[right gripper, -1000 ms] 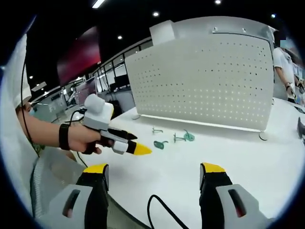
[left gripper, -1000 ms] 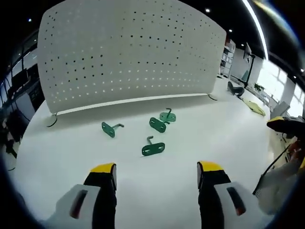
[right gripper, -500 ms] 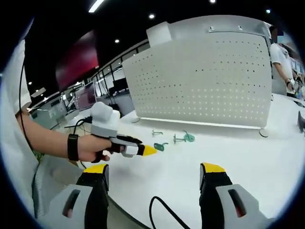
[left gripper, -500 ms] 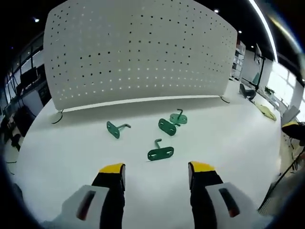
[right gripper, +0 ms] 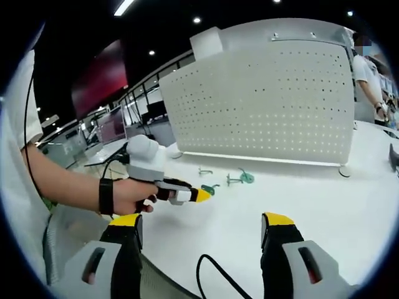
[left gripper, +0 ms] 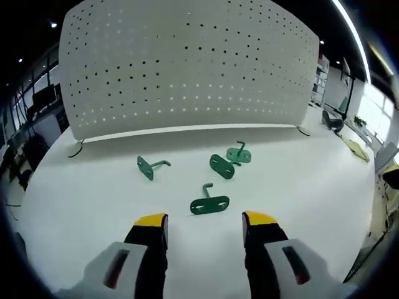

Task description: Insert the hook assembly into the mounting plate slot until the hook locks in place.

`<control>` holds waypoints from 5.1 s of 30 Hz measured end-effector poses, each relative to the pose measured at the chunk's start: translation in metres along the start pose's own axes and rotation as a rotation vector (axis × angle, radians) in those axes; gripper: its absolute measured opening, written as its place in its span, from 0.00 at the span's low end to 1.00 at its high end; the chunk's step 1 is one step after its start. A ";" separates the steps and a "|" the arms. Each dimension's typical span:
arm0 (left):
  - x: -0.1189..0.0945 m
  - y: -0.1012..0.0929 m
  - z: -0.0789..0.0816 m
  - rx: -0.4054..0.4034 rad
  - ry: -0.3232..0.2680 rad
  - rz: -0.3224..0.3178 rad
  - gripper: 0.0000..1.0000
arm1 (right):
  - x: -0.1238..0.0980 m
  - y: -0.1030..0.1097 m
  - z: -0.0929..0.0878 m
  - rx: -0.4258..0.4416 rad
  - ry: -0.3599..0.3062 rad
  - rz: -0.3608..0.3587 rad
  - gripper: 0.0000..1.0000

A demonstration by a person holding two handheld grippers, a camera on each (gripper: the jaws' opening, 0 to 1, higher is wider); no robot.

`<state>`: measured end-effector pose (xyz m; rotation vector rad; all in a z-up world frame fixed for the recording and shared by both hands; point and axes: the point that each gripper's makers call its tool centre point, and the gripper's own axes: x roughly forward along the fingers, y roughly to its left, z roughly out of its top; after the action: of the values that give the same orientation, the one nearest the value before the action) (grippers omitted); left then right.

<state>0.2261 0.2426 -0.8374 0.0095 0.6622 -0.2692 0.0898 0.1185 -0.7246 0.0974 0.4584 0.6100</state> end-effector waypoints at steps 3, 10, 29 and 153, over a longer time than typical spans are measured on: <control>0.004 0.001 -0.001 -0.004 0.001 0.010 0.42 | 0.001 0.001 0.001 0.001 -0.002 0.002 0.79; 0.012 -0.002 -0.003 -0.018 0.005 0.031 0.43 | 0.002 0.002 0.001 -0.001 0.004 0.005 0.79; 0.022 -0.009 -0.001 0.001 -0.019 0.070 0.37 | -0.003 0.005 0.007 -0.009 -0.001 -0.001 0.79; -0.177 -0.075 0.036 -0.566 0.090 -0.852 0.30 | 0.016 0.056 0.034 -0.250 -0.047 0.272 0.30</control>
<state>0.0952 0.2099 -0.6959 -0.8218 0.7874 -0.8927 0.0872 0.1751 -0.6879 -0.0655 0.3221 0.9259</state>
